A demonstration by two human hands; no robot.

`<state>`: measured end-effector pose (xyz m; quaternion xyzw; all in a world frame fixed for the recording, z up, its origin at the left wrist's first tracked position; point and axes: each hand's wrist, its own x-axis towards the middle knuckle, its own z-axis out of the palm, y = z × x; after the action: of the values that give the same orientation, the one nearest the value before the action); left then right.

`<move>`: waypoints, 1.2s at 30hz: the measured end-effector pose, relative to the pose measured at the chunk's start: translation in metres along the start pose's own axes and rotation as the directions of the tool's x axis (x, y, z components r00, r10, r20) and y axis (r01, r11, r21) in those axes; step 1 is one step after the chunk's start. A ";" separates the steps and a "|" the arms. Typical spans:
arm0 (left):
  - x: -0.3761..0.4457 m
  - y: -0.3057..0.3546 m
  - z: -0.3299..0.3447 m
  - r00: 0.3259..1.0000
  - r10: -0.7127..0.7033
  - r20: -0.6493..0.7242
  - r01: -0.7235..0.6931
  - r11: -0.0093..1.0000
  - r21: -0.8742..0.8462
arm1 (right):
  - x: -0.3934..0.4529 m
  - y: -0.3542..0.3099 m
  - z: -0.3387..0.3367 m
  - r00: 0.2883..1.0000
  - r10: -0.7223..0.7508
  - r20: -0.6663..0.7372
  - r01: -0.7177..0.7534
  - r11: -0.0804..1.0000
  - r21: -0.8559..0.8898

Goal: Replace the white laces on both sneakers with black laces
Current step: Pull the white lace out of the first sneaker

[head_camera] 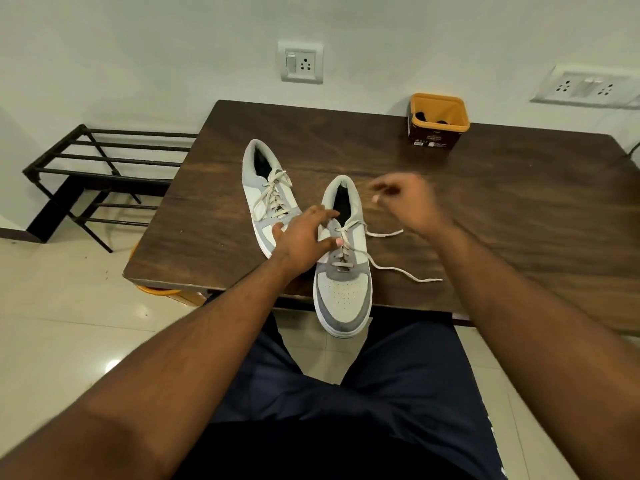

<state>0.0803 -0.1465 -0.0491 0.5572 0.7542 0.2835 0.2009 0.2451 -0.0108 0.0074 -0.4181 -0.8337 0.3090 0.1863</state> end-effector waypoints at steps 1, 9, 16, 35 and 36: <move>0.002 0.000 0.001 0.999 0.027 -0.044 -0.027 1.000 -0.009 | -0.008 -0.006 0.014 0.995 -0.048 0.085 0.048 0.999 0.011; 0.011 -0.003 -0.004 0.996 0.082 -0.017 -0.083 0.992 -0.092 | -0.019 0.000 0.049 0.986 -0.120 0.115 0.120 0.993 0.004; 0.012 -0.024 -0.017 0.998 0.033 0.061 -0.022 0.985 -0.168 | -0.017 0.016 0.040 0.943 -0.274 0.190 0.288 0.956 -0.050; 0.005 -0.014 -0.008 0.998 -0.015 0.056 0.028 0.973 -0.230 | -0.026 0.007 0.044 0.999 -0.038 0.021 0.031 0.962 0.272; 0.006 -0.011 -0.009 0.999 -0.016 0.046 0.025 0.977 -0.211 | -0.027 0.008 0.045 0.999 -0.038 0.008 0.035 0.969 0.243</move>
<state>0.0651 -0.1454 -0.0499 0.5308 0.7209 0.3477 0.2786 0.2396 -0.0457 -0.0324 -0.3749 -0.7982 0.4080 0.2364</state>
